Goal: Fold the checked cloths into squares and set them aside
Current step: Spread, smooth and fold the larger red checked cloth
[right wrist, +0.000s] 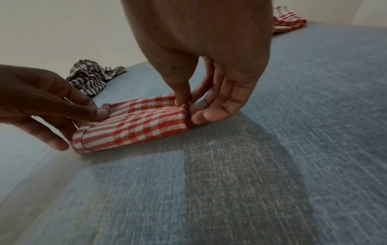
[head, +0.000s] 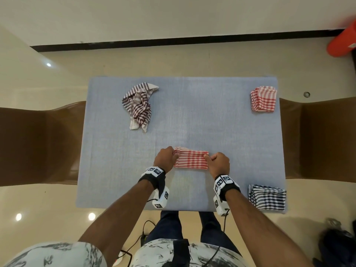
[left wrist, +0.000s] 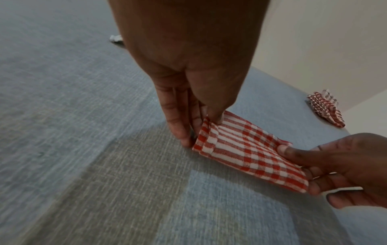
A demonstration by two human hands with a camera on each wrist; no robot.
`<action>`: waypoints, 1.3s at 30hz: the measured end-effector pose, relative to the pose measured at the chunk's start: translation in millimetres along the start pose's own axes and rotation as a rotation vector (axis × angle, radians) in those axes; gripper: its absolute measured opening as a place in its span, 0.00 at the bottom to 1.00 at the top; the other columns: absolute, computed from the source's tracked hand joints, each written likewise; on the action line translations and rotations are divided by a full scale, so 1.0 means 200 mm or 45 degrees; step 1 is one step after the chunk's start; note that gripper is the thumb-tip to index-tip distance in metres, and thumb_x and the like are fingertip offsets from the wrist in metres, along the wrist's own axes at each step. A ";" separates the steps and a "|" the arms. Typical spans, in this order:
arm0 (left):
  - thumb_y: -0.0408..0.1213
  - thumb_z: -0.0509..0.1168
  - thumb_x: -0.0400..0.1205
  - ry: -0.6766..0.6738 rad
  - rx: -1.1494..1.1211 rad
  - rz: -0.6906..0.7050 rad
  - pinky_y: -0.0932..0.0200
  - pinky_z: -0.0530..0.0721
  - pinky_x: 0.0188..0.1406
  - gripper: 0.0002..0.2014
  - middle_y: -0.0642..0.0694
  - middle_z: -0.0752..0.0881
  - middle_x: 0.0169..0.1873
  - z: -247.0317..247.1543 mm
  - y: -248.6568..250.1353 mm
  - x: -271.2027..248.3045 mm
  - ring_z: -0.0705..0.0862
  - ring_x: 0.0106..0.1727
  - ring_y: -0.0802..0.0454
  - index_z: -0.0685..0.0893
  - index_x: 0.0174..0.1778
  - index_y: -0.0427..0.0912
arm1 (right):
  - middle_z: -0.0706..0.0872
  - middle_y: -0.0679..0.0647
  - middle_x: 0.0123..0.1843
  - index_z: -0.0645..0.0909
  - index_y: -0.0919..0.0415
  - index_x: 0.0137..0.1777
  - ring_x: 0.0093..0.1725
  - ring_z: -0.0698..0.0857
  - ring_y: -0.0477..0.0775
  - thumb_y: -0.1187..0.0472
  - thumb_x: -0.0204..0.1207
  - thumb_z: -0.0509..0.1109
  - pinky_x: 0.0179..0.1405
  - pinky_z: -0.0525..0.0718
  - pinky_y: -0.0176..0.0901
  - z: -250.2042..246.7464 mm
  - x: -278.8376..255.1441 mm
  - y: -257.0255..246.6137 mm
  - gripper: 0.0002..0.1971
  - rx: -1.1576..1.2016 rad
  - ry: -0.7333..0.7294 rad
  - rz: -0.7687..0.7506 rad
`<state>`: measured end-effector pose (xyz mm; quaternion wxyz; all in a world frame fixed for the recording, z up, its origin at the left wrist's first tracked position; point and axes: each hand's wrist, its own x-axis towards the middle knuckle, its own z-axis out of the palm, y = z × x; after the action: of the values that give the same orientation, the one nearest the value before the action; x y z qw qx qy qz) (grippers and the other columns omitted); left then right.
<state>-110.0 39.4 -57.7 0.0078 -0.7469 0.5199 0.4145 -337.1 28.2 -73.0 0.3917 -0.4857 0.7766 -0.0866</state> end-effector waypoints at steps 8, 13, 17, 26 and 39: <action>0.41 0.67 0.86 0.356 0.318 0.396 0.51 0.85 0.55 0.11 0.45 0.81 0.55 0.05 0.02 -0.03 0.78 0.56 0.47 0.77 0.60 0.42 | 0.80 0.50 0.31 0.77 0.58 0.35 0.30 0.78 0.51 0.49 0.85 0.69 0.27 0.68 0.40 -0.03 -0.07 -0.04 0.19 -0.130 0.098 -0.135; 0.37 0.59 0.89 0.378 0.599 0.896 0.39 0.78 0.78 0.19 0.31 0.78 0.73 0.18 0.00 -0.12 0.76 0.76 0.35 0.75 0.74 0.31 | 0.83 0.56 0.66 0.79 0.60 0.69 0.66 0.81 0.54 0.51 0.90 0.60 0.66 0.83 0.55 0.04 -0.24 -0.04 0.16 -0.251 0.116 -0.693; 0.47 0.48 0.93 0.282 0.812 0.921 0.35 0.53 0.90 0.33 0.28 0.48 0.89 0.27 -0.09 -0.15 0.47 0.91 0.32 0.50 0.90 0.32 | 0.43 0.57 0.93 0.43 0.61 0.91 0.92 0.43 0.52 0.40 0.91 0.49 0.91 0.46 0.52 0.17 -0.36 -0.06 0.38 -0.429 -0.324 -0.910; 0.60 0.47 0.89 0.197 0.938 0.767 0.37 0.58 0.88 0.42 0.35 0.41 0.91 0.28 -0.14 -0.07 0.43 0.91 0.36 0.43 0.91 0.36 | 0.39 0.58 0.93 0.42 0.62 0.91 0.92 0.42 0.56 0.31 0.87 0.43 0.89 0.55 0.64 0.23 -0.23 0.11 0.43 -0.780 -0.395 -1.087; 0.65 0.55 0.85 0.128 0.871 0.664 0.32 0.57 0.87 0.47 0.36 0.44 0.91 0.30 -0.13 -0.07 0.46 0.92 0.37 0.49 0.91 0.35 | 0.42 0.61 0.93 0.45 0.66 0.90 0.92 0.45 0.61 0.27 0.84 0.41 0.88 0.48 0.73 0.07 -0.17 0.28 0.49 -0.806 -0.247 -0.729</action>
<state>-127.5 87.6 -99.4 0.1246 -0.5642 0.7984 0.1696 -357.6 88.1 -92.9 0.2547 -0.7834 0.5586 0.0965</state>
